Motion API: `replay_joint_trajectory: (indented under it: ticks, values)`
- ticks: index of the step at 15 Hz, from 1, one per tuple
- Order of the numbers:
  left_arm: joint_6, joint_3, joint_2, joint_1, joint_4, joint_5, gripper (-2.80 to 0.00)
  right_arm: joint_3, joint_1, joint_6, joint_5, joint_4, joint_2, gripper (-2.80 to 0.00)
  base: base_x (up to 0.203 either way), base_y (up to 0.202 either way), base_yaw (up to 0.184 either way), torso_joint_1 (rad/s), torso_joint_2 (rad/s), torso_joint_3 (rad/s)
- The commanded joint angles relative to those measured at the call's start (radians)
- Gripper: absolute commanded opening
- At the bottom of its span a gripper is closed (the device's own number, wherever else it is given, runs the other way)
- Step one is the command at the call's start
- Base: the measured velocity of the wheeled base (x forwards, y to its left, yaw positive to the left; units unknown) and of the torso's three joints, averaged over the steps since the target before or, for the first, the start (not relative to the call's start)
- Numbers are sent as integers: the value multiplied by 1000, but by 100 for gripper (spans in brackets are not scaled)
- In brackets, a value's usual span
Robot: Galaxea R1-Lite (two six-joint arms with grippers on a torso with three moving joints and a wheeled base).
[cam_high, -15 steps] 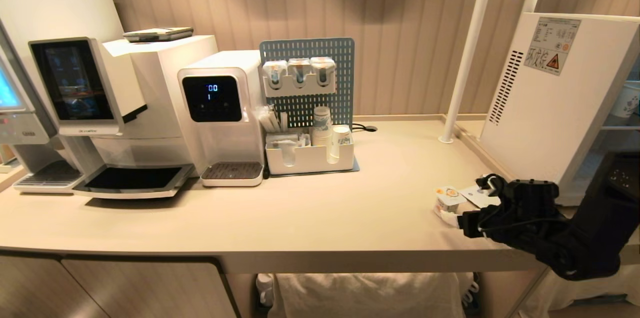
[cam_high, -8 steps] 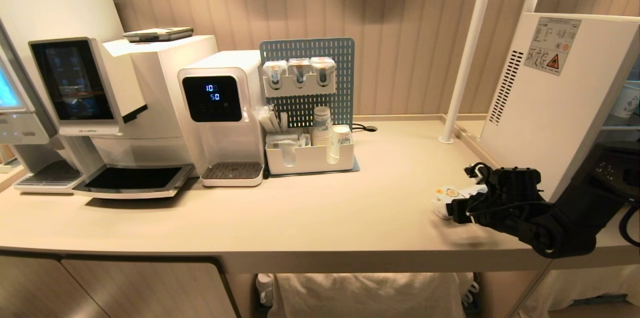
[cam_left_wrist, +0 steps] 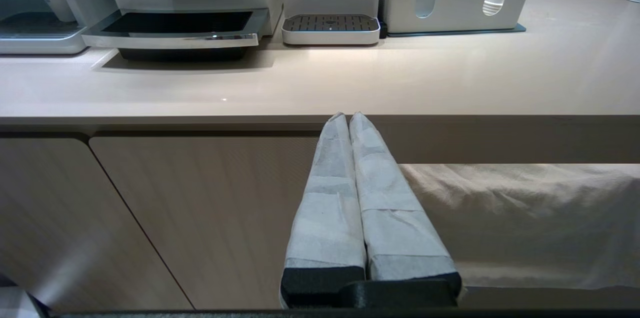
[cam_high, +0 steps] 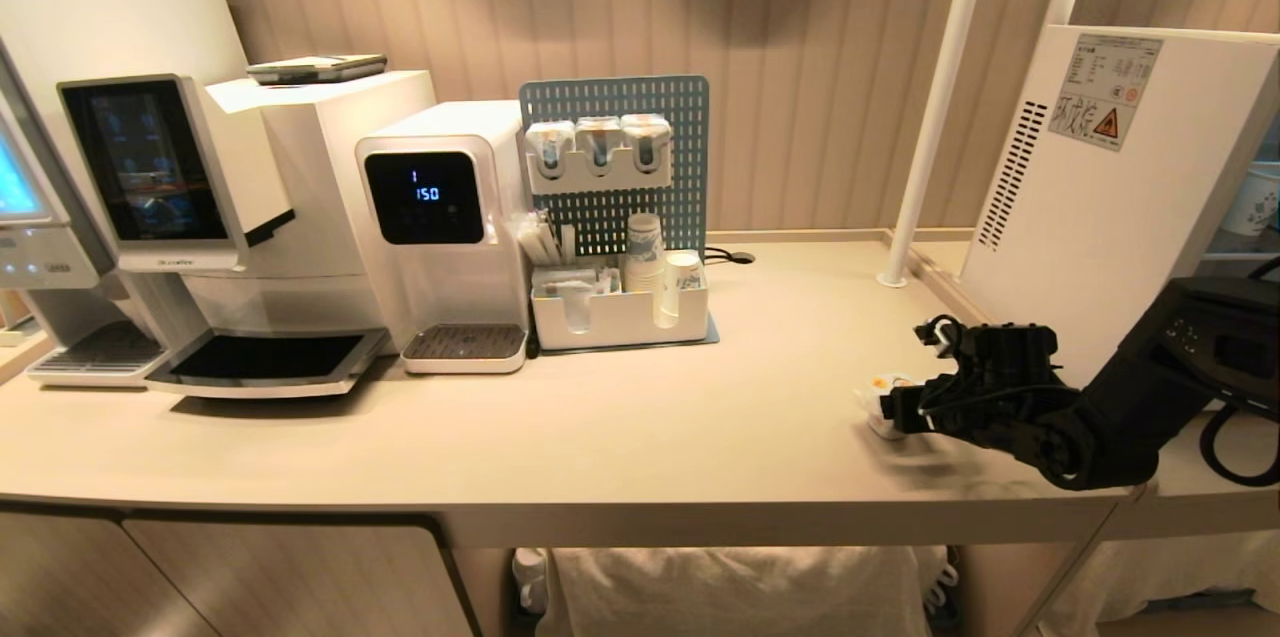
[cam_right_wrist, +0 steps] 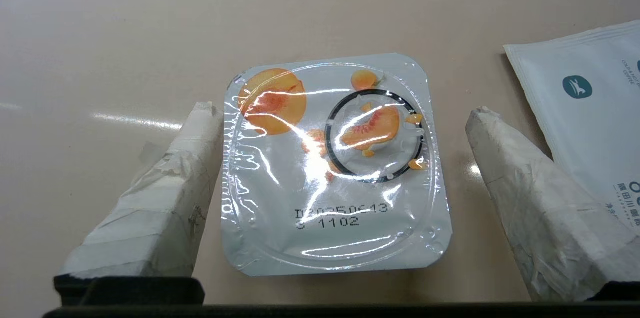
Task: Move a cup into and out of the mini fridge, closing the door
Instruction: Put the yoghurt in the freezer
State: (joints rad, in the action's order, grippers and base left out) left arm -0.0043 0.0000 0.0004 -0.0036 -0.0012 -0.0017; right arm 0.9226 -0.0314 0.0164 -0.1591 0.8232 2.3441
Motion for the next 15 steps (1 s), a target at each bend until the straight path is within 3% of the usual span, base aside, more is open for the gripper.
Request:
replay_joint_trajectory:
  ticks: [1, 15]
  values:
    - [0, 2, 0, 1, 0, 0, -280, 22, -1, -1, 0, -3, 4, -280, 0, 0, 0, 0, 0, 0]
    - [0, 0, 0, 1, 0, 0, -280, 16, 10, 1, -3, -26, -30, -280, 0, 0, 0, 0, 0, 0]
